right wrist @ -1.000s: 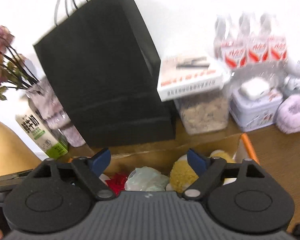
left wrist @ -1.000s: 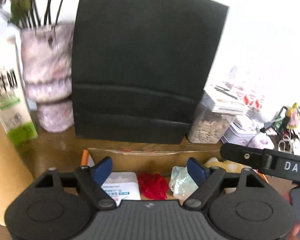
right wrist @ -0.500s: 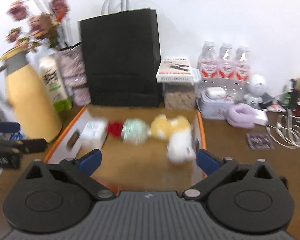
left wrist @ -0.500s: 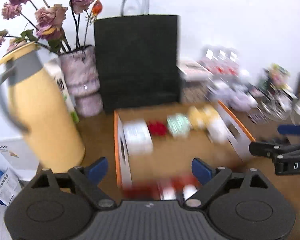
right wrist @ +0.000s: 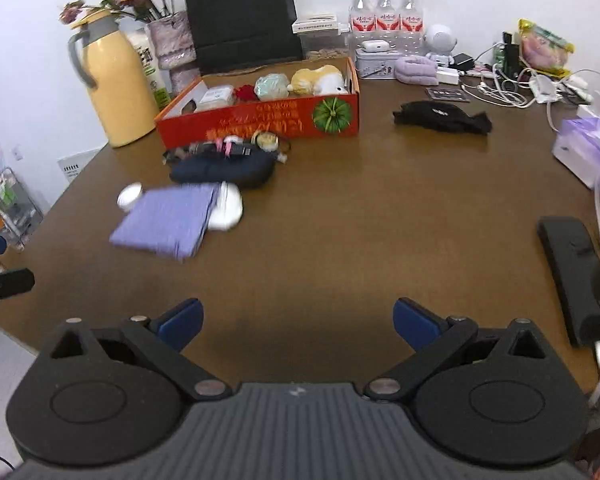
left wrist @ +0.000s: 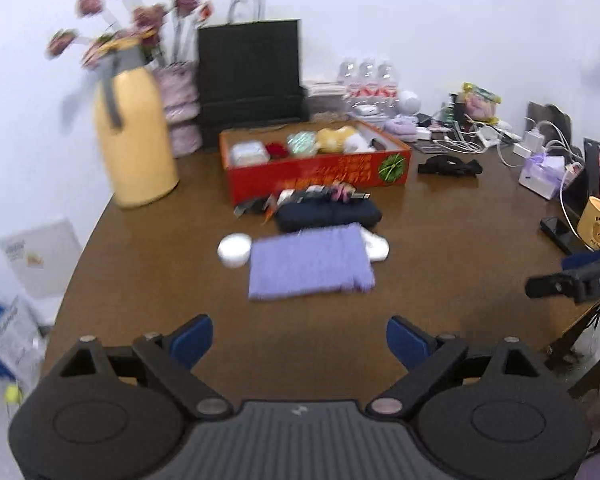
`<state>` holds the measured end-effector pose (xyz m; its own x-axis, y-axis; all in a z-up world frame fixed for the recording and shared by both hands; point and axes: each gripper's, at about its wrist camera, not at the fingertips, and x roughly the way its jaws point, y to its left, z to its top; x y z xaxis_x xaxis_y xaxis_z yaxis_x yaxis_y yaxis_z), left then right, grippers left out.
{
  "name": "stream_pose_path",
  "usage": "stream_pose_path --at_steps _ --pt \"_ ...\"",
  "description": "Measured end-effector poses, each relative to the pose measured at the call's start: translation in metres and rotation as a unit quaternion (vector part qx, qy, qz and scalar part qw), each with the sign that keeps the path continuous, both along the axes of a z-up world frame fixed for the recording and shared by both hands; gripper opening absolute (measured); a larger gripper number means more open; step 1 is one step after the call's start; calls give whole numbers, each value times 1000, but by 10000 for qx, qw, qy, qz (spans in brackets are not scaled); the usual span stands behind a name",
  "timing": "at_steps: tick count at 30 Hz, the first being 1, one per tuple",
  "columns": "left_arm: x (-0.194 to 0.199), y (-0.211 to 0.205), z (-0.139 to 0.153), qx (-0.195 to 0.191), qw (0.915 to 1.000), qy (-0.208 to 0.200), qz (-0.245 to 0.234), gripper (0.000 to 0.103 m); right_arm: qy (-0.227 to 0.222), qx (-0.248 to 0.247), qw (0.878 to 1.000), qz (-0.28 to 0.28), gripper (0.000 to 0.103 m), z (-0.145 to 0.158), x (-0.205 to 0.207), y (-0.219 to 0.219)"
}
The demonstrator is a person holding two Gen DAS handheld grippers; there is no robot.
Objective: Organize objects
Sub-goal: 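Open both tools to release items and withdraw, then grasp the white bottle cap with left tool while right tool grasps a small white item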
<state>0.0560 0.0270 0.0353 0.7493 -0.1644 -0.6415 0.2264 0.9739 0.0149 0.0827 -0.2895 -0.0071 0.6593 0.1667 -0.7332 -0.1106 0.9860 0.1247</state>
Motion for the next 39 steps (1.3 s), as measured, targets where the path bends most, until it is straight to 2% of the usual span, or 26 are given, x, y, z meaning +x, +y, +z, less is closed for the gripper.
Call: stream_pose_path --at_steps 3,7,12,16,21,23,25,27,31,36,39 --pt "-7 9 0 -192 9996 -91 196 94 -270 -122 9996 20 103 5 -11 7" --pt "-1 12 1 13 9989 -267 381 94 -395 30 9992 -48 103 9 -4 8" --pt "16 21 -1 -167 9980 -368 488 94 -567 96 9983 -8 103 4 7 16" --pt "49 22 -11 -24 9975 -363 608 92 -1035 138 9945 -94 103 -3 21 18" --pt "108 28 -29 -300 9972 -139 676 86 -1093 153 9939 -26 103 -13 62 30" --pt "133 25 -37 -252 9971 -79 716 82 -1101 134 9938 18 99 -15 80 37" --pt "153 23 -44 -194 9975 -94 666 81 -1087 186 9938 99 87 -17 99 44" --pt "172 20 -52 -77 9979 -124 626 80 -1155 228 9929 142 82 -20 119 52" --pt "202 17 -70 83 9981 0 613 69 -1312 148 9911 173 68 -25 153 68" --pt "223 22 -85 -99 9984 313 450 62 -1445 319 9881 429 64 -22 207 85" --pt "229 25 -92 -191 9978 449 440 62 -1279 305 9892 645 62 -29 241 95"
